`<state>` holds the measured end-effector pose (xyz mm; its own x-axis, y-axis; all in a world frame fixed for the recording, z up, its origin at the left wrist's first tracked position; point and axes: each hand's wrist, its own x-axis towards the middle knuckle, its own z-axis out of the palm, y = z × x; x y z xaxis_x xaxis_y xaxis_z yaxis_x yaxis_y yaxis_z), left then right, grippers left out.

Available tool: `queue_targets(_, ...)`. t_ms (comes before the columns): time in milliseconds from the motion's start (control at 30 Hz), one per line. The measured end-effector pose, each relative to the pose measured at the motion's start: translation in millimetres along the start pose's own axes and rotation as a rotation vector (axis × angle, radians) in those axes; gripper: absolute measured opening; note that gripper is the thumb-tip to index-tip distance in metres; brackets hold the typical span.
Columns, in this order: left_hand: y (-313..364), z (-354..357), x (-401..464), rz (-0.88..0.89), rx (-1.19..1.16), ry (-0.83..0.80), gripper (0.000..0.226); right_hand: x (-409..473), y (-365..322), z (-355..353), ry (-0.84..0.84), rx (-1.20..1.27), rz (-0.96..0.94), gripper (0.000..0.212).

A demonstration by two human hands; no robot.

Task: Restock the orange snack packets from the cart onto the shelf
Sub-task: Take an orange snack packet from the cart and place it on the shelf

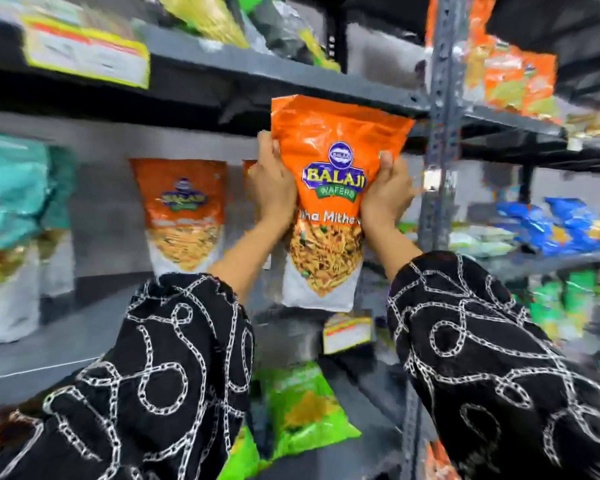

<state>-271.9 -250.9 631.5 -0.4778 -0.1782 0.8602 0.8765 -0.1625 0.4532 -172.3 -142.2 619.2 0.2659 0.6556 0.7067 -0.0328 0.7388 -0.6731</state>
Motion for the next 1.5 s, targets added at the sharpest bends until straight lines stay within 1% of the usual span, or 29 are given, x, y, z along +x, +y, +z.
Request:
queue_targets(67,-28.3,-28.1,24.4,0.061,0.143,0.045,0.032,-25.1,-11.2,42.4,-0.06,0.046,0.02,0.04)
queue_targets(133,-57.7,-58.9,44.8,0.083,0.26,0.066,0.034,-53.6,-24.2,80.6,-0.117,0.098,0.031,0.039)
queue_targets(267,-98.4,-112.3,80.7,0.06,0.415,0.119,0.037,-95.9,-57.8,141.5,-0.221,0.181,0.023,0.036)
queue_targets(333,-115.7,-133.1,89.4,0.046,0.477,0.14,0.035,-116.6,-67.4,161.6,-0.262,0.21,0.046,0.035)
queue_targets(367,-125.7,-143.2,89.5,0.032,0.493,0.121,0.032,-128.9,-67.1,168.5,-0.298,0.201,0.062,0.035)
queue_targets(433,-147.4,-159.9,83.0,-0.018,0.521,0.01,0.029,-153.6,-57.1,173.6,-0.414,0.141,0.083,0.034)
queue_targets(500,-164.1,-172.8,78.0,-0.056,0.565,-0.081,0.029,-171.3,-43.5,173.7,-0.496,0.106,0.055,0.034)
queue_targets(567,-169.7,-179.0,79.1,-0.062,0.579,-0.094,0.029,-176.7,-36.5,171.6,-0.489,0.111,0.023,0.035)
queue_targets(667,-159.8,-177.5,81.2,-0.053,0.559,-0.033,0.03,-169.7,-33.6,171.5,-0.485,0.168,0.035,0.038)
queue_targets(733,-146.7,-169.2,78.2,-0.051,0.496,0.034,0.037,-162.8,-30.6,172.5,-0.512,0.2,0.046,0.04)
queue_targets(800,-130.5,-155.4,72.1,-0.017,0.425,0.064,0.047,-154.4,-28.9,170.1,-0.493,0.207,0.064,0.04)
queue_targets(900,-107.6,-133.2,59.4,0.099,0.449,0.089,0.055,-138.1,-24.1,163.1,-0.448,0.189,0.079,0.038)
queue_targets(967,-93.7,-116.0,46.8,0.181,0.447,0.057,0.059,-125.1,-18.0,150.8,-0.42,0.193,0.085,0.037)
queue_targets(1067,-76.8,-80.9,18.8,0.315,0.411,-0.058,0.062,-100.9,-1.1,125.2,-0.348,0.203,0.074,0.033)
queue_targets(1133,-66.0,-52.0,-4.2,0.35,0.362,-0.171,0.061,-80.1,16.4,104.2,-0.272,0.187,0.071,0.033)
queue_targets(1200,-55.6,-21.5,-32.1,0.341,0.278,-0.283,0.06,-57.7,37.2,75.8,-0.19,0.159,0.051,0.033)
queue_targets(1300,-41.5,19.9,-77.1,0.326,0.182,-0.391,0.058,-26.2,73.5,29.5,-0.079,0.091,0.032,0.034)
queue_targets(1400,-19.6,64.4,-132.3,0.35,0.125,-0.507,0.056,2.5,113.8,-27.7,-0.038,0.041,0.038,0.033)
queue_targets(1500,8.8,104.6,-188.5,0.325,0.032,-0.638,0.054,21.2,149.2,-92.1,0.042,-0.058,-0.012,0.033)
